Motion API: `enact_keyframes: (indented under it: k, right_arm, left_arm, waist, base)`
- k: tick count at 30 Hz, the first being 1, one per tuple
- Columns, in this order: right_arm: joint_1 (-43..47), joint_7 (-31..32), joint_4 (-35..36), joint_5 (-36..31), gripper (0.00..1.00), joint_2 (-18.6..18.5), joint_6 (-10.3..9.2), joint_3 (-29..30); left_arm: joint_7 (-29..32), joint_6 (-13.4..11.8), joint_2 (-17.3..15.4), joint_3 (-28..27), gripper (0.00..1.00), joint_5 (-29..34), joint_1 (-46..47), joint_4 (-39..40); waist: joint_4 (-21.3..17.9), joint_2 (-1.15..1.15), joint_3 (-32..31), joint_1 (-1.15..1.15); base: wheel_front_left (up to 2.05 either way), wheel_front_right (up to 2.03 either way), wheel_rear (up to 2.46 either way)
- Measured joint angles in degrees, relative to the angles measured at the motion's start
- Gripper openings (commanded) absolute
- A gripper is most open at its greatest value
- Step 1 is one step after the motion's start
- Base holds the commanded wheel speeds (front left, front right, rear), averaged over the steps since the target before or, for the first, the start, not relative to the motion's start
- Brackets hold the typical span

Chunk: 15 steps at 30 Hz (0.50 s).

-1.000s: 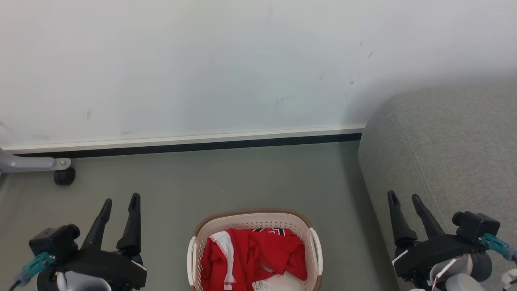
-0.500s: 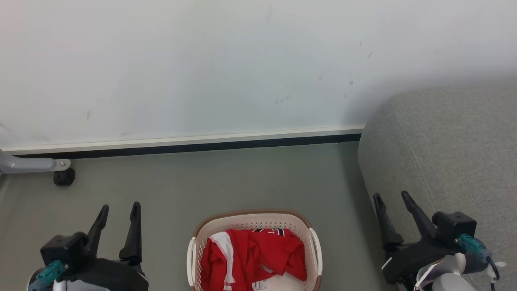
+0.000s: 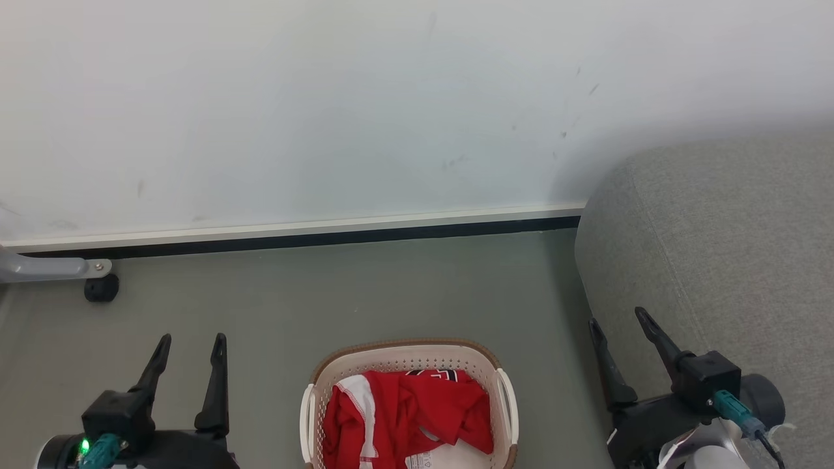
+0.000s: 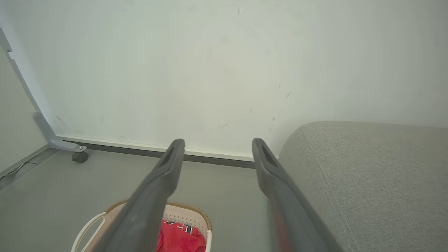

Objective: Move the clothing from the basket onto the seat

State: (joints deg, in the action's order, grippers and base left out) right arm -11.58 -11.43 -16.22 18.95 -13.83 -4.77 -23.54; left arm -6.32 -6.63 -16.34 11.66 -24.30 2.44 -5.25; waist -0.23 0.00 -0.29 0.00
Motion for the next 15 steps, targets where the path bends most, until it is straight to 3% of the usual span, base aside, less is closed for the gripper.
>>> enact_keyframes:
  k: [15]
  right_arm:
    - [-0.7,-0.6,-0.5,-0.7,1.00,-0.1,-0.26,0.0]
  left_arm:
    - [0.4,-0.4,0.2,-0.3,1.00,0.5,-0.6,0.1]
  waist:
    - [-0.2,0.00,-0.1,0.00]
  base:
    - [0.00,0.00,0.00]
